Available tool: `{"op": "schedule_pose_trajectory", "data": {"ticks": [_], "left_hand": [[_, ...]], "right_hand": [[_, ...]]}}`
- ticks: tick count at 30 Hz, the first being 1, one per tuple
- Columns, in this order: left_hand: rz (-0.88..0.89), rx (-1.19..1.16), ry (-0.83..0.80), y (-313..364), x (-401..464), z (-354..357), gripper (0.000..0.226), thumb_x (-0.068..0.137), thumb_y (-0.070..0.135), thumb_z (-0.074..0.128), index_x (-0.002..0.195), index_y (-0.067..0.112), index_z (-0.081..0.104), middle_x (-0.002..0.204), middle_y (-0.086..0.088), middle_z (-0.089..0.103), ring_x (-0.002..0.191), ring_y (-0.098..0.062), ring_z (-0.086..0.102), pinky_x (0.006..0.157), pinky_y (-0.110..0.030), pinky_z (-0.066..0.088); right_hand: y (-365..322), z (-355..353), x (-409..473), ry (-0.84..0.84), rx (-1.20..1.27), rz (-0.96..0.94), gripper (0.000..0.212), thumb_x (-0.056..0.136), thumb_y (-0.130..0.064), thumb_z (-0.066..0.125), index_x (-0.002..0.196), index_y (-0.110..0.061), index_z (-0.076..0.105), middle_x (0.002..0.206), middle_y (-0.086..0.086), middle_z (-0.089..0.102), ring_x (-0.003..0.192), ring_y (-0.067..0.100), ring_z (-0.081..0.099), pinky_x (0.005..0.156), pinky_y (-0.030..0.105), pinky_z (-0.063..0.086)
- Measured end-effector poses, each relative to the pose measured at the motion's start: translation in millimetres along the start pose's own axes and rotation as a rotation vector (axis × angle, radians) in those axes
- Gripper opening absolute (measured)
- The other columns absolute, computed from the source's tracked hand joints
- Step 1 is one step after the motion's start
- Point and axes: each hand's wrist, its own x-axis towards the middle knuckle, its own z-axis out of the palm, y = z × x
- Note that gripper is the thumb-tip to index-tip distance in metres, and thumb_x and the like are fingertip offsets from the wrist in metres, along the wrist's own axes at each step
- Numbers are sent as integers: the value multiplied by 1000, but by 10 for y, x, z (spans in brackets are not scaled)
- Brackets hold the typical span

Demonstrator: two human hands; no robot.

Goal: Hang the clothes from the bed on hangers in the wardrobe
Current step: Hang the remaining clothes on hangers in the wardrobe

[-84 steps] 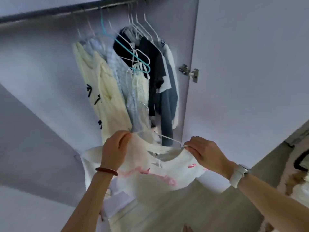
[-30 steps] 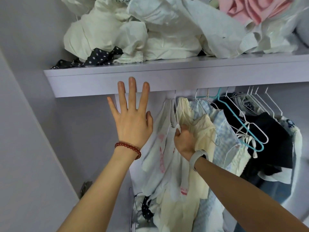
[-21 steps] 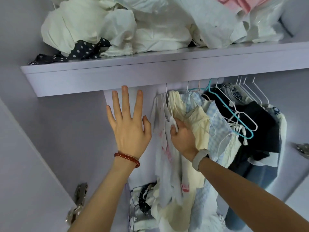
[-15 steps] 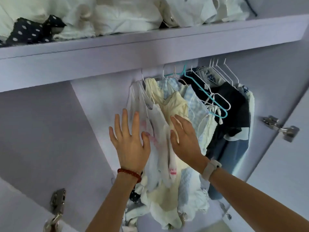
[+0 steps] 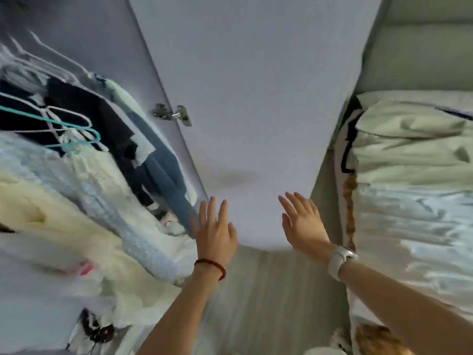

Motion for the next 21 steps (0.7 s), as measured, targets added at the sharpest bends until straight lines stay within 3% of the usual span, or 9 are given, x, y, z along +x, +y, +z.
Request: {"op": "schedule_pose_trajectory", "data": {"ticks": [4, 8, 13, 17, 21], "left_hand": [[220, 14, -190, 1245, 130, 581, 52, 93, 21, 42, 143, 16, 27, 152, -9, 20, 140, -26, 14, 112, -46, 15], [434, -31, -372, 2668, 27, 1273, 52, 93, 23, 42, 143, 17, 28, 152, -9, 20, 137, -26, 23, 110, -42, 20], [645, 8, -717, 4194, -334, 2158, 54, 97, 26, 35, 147, 21, 15, 155, -3, 9, 140, -22, 14, 113, -39, 18], [785, 45, -877, 4997, -635, 2702, 54, 97, 27, 35, 147, 22, 15, 155, -4, 7, 141, -22, 9, 113, -39, 19], [875, 173, -1037, 5388, -872, 3116, 57, 98, 31, 33, 147, 26, 5, 156, 0, -6, 142, -22, -2, 115, -42, 12]], "right_hand": [[1324, -252, -668, 30, -8, 304, 49, 87, -24, 31, 131, -9, 48, 135, 13, 48, 130, 33, 38, 106, 49, 28], [2581, -511, -1444, 84, 18, 609, 42, 90, -18, 37, 130, -7, 47, 136, 14, 46, 130, 32, 36, 107, 45, 28], [3883, -788, -2451, 115, 87, 1017, 41, 93, -15, 43, 133, -5, 43, 138, 16, 43, 129, 31, 36, 104, 43, 33], [4673, -901, -3082, 191, 177, 1307, 39, 91, -7, 44, 129, 1, 44, 132, 22, 47, 120, 38, 42, 99, 43, 34], [5306, -927, -3532, 198, 239, 1526, 40, 91, -7, 39, 129, 6, 38, 131, 27, 42, 119, 42, 39, 100, 43, 28]]}}
